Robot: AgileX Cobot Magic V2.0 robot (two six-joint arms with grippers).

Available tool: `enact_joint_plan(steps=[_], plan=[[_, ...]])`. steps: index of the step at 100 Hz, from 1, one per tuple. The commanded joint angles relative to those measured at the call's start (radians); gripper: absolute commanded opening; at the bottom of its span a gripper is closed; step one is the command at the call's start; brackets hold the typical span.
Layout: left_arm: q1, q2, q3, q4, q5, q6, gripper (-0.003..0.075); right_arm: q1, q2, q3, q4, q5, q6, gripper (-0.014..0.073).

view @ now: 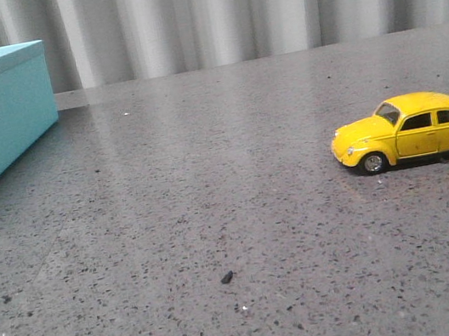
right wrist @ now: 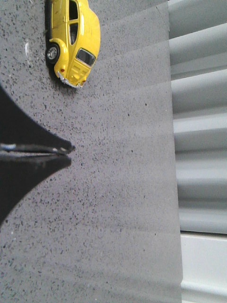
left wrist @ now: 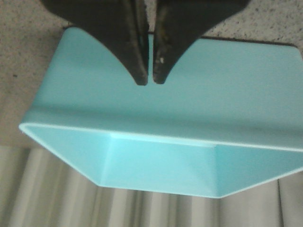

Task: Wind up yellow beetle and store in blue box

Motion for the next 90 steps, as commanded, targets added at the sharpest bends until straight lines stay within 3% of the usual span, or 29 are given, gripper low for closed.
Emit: enact_joint_plan(steps=[1, 38, 51, 67, 90], plan=[[-0.002, -0.031, 0.015, -0.020, -0.131, -0.013, -0.0021, -0.007, -0.017, 0.022, 0.002, -0.074, -0.004, -0.0061], [-0.002, 0.037, -0.149, -0.016, -0.090, -0.011, -0.0021, -0.007, 0.016, -0.076, 0.060, -0.024, -0.004, -0.0060], [-0.002, 0.142, -0.268, -0.010, -0.004, -0.011, -0.0021, -0.007, 0.132, -0.211, 0.136, 0.130, -0.004, -0.0040], [-0.002, 0.262, -0.387, -0.008, 0.074, -0.011, -0.0021, -0.007, 0.312, -0.410, 0.135, 0.315, -0.004, -0.0041], [-0.002, 0.331, -0.426, -0.008, 0.074, -0.011, -0.0021, -0.007, 0.474, -0.478, 0.158, 0.244, -0.004, -0.0041]])
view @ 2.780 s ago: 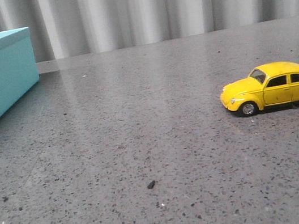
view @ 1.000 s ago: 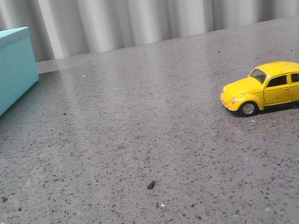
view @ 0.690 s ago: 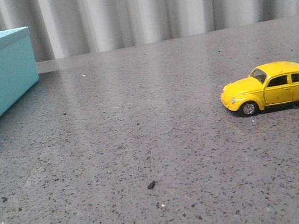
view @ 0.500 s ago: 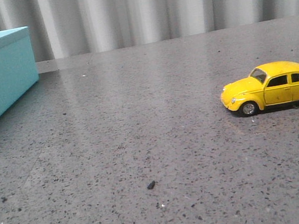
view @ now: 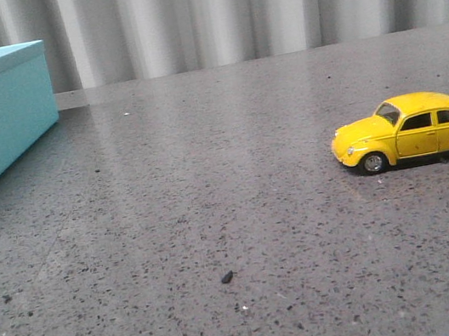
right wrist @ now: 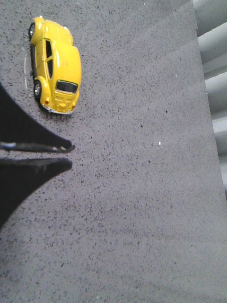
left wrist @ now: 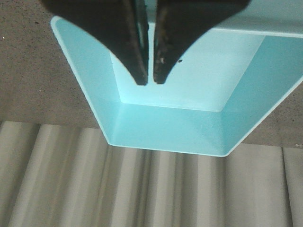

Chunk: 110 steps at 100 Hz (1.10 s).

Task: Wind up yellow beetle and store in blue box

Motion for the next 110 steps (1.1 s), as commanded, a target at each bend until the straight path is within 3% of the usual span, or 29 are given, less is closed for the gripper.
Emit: enact_joint_plan(steps=[1, 17, 42, 61, 110], plan=[[-0.002, 0.023, -0.039, -0.001, -0.063, -0.009, -0.0021, -0.007, 0.060, -0.046, 0.023, -0.076, -0.004, -0.0041], [-0.002, 0.023, -0.039, -0.001, -0.078, -0.009, -0.0021, 0.011, 0.163, -0.148, 0.023, 0.063, -0.069, -0.0041], [-0.002, 0.023, -0.039, -0.001, -0.078, -0.009, -0.0021, 0.164, 0.407, -0.343, 0.021, 0.159, -0.092, -0.0041], [-0.002, 0.023, -0.039, -0.001, -0.078, -0.009, -0.0021, 0.226, 0.594, -0.495, 0.026, 0.323, -0.092, -0.0041], [-0.002, 0.023, -0.039, -0.001, -0.084, -0.009, -0.0021, 0.370, 0.884, -0.739, 0.064, 0.485, -0.092, -0.0041]])
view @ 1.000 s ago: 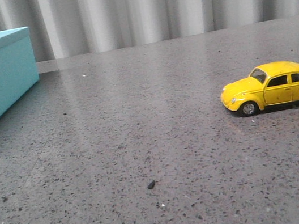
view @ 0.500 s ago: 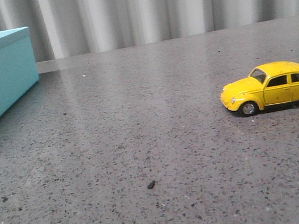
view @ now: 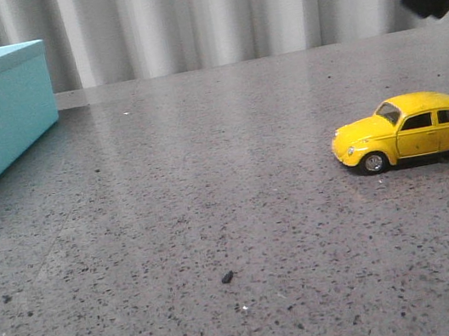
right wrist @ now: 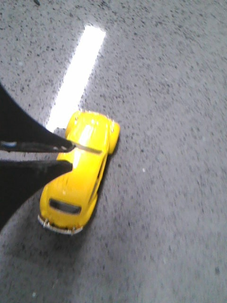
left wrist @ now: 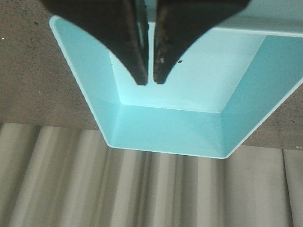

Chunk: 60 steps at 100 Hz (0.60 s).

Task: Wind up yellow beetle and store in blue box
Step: 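Lower the right gripper onto the yellow toy car's roof and press down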

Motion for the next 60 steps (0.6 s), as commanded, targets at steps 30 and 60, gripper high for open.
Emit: enact_joint_plan(steps=[30, 60], plan=[[-0.002, 0.014, -0.037, -0.006, -0.082, -0.009, -0.0021, 0.010, 0.091, -0.046, 0.037, -0.009, -0.007, -0.0041], [-0.002, 0.014, -0.037, -0.008, -0.082, -0.009, -0.0021, 0.010, 0.129, -0.046, 0.027, -0.009, 0.003, -0.0041]])
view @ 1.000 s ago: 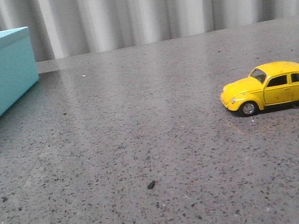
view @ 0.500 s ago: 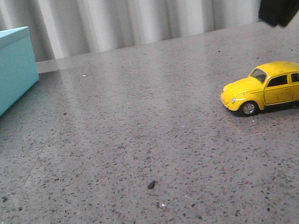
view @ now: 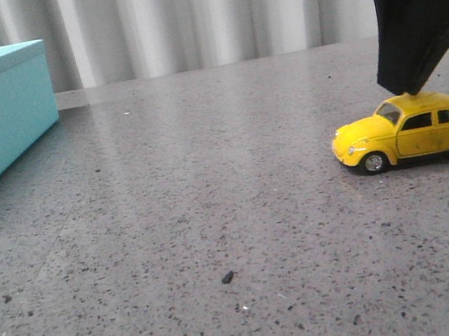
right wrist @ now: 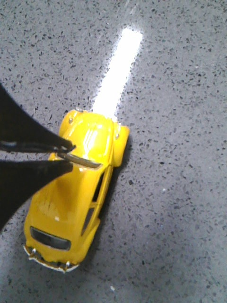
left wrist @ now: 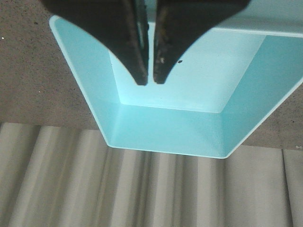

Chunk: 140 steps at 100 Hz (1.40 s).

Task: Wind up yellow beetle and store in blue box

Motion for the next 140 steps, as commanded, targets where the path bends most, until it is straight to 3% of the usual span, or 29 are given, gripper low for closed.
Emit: enact_joint_plan(steps=[1, 88, 111, 140], plan=[[-0.002, 0.014, -0.037, -0.008, -0.082, -0.009, -0.0021, -0.001, -0.019, -0.032, -0.003, -0.029, 0.002, -0.0041], [-0.002, 0.014, -0.037, -0.010, -0.082, -0.009, -0.0021, -0.001, -0.003, -0.032, -0.073, -0.019, 0.034, -0.0041], [-0.002, 0.014, -0.037, -0.010, -0.082, -0.009, -0.0021, -0.001, -0.003, -0.032, -0.181, 0.039, 0.087, -0.0041], [-0.002, 0.014, -0.037, -0.010, -0.082, -0.009, -0.0021, -0.095, -0.003, -0.011, -0.198, 0.089, 0.089, -0.0041]])
